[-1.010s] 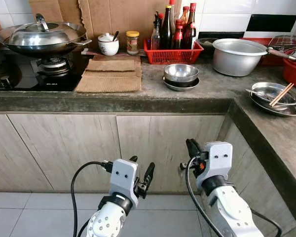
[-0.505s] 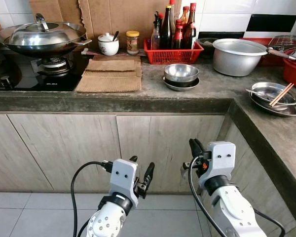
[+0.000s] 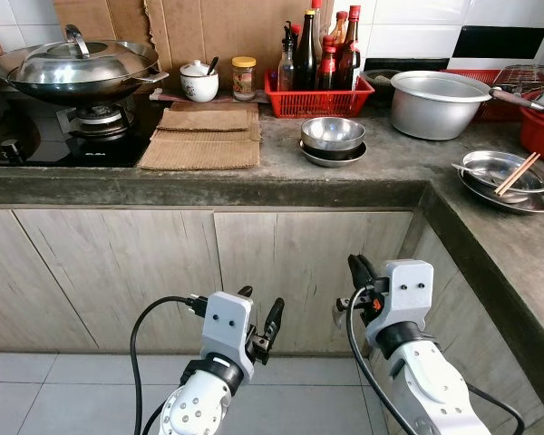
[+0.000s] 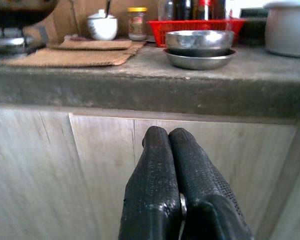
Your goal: Kitchen organization
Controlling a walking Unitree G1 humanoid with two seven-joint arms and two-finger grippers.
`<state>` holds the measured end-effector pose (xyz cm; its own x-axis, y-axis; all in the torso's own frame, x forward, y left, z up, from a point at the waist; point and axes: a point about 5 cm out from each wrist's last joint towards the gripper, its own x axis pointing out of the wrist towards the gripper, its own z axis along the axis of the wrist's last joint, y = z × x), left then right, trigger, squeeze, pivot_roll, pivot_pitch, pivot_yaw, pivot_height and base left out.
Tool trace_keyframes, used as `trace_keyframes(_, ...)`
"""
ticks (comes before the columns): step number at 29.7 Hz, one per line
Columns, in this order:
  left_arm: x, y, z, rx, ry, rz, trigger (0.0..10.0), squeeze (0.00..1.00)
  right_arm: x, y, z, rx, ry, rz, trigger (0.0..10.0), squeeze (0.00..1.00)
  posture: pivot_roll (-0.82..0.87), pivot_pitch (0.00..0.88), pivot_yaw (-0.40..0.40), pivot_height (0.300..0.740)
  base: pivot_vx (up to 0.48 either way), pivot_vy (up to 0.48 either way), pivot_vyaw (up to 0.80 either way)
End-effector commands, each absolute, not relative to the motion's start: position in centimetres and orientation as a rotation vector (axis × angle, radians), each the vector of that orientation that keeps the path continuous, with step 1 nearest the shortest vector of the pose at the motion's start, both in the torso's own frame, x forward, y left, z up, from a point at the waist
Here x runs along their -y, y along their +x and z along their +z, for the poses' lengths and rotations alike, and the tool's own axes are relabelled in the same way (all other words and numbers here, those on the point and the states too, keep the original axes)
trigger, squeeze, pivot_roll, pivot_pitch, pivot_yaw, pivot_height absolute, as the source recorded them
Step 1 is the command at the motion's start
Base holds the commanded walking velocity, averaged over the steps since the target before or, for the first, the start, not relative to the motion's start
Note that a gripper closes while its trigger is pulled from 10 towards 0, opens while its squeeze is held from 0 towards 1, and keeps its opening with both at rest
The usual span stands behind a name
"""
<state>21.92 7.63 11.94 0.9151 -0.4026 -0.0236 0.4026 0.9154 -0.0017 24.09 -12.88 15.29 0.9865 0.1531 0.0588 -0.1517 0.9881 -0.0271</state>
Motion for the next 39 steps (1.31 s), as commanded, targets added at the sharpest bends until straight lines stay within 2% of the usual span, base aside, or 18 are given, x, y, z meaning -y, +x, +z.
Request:
trace_keyframes(1, -7.6, 22.14, 12.49, -0.001, 0.002, -0.408, 10.0, 0.0, 12.73, 24.36, 16.02, 0.117, -0.138, 0.152, 10.0, 0.0, -0.01, 0.0, -0.045, 0.74, 0.0, 0.0, 0.0)
trace_keyframes(16, -7.59, 22.14, 12.42, -0.005, 0.002, -0.409, 10.0, 0.0, 12.9, 24.4, 15.87, 0.096, -0.036, 0.133, 10.0, 0.0, -0.01, 0.0, -0.044, 0.74, 0.0, 0.0, 0.0)
trace_keyframes(39, -7.95, 22.62, 12.48, -0.001, 0.012, -0.409, 10.0, 0.0, 12.92, 24.53, 15.99, 0.088, 0.004, 0.102, 10.0, 0.0, -0.01, 0.0, -0.036, 0.74, 0.0, 0.431, -0.8)
